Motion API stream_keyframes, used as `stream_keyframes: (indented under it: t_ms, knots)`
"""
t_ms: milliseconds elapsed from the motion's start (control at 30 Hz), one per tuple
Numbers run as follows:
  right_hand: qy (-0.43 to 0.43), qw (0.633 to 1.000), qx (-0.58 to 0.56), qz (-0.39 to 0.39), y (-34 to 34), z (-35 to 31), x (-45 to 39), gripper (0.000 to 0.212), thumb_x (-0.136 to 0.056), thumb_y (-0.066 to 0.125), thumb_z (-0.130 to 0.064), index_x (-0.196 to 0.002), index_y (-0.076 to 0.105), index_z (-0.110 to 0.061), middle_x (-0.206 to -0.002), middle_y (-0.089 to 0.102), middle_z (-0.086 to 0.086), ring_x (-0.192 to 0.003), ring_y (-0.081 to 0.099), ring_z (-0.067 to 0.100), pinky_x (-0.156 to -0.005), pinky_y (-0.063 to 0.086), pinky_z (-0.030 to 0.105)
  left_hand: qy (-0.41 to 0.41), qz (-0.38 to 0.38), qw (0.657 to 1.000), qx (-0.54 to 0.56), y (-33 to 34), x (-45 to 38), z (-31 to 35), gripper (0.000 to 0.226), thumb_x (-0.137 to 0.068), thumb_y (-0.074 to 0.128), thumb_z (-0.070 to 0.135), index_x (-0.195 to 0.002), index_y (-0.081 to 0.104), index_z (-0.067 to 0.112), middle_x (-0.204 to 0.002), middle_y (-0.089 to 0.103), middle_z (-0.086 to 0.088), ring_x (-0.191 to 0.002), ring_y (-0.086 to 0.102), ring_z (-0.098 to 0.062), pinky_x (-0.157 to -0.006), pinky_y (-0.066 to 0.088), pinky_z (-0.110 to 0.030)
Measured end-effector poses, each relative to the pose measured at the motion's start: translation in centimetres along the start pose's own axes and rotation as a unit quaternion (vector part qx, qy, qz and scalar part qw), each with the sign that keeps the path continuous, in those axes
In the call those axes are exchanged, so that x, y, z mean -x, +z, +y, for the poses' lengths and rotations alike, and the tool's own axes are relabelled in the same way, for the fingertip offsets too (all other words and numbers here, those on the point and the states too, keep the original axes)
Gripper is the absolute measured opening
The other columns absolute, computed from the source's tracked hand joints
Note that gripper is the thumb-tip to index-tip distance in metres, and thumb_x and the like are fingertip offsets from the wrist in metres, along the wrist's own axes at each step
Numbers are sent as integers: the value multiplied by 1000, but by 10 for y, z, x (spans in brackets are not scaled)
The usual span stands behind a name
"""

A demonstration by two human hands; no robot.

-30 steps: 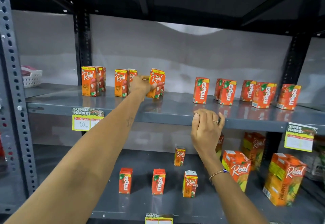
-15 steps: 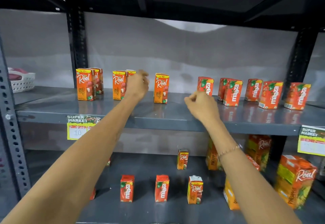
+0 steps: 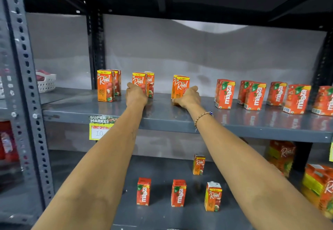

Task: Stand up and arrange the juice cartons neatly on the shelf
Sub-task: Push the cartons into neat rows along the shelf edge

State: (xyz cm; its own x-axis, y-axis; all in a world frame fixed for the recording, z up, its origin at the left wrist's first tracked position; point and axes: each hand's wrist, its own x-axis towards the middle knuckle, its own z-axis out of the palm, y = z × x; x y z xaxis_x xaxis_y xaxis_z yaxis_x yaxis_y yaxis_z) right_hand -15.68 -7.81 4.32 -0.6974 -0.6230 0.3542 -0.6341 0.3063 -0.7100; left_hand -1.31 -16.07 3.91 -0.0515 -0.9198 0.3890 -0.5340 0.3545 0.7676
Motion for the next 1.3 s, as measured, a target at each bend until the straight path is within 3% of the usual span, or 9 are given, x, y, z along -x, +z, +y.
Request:
stream_keyframes:
  t_ms: [200, 467, 1300]
  knots:
    - [-8, 1000, 10, 13, 2, 2, -5, 79, -70, 81, -33, -125, 32, -7, -128, 52, 14, -118, 51, 32, -91, 44, 39, 18, 13, 1000, -12, -1, 1, -1, 63, -85, 65, 12, -134, 28, 1, -133, 47, -21, -123, 48, -35, -97, 42, -39]
    - [-43, 999, 21, -1, 8, 1, -10, 77, -69, 81, -38, -122, 35, -8, -127, 52, 14, -116, 53, 31, -89, 45, 37, 21, -13, 1000, -19, -1, 0, -2, 72, -85, 67, 17, -139, 22, 6, -135, 45, -20, -124, 46, -35, -99, 41, -41]
    - [-58, 998, 39, 5, 9, 0, -8, 79, -69, 79, -42, -125, 34, -8, -129, 51, 14, -118, 52, 31, -91, 45, 37, 35, -40, 999, -1, 1, -1, -1, 70, -83, 70, 23, -137, 26, 11, -134, 47, -16, -123, 48, -33, -99, 43, -42]
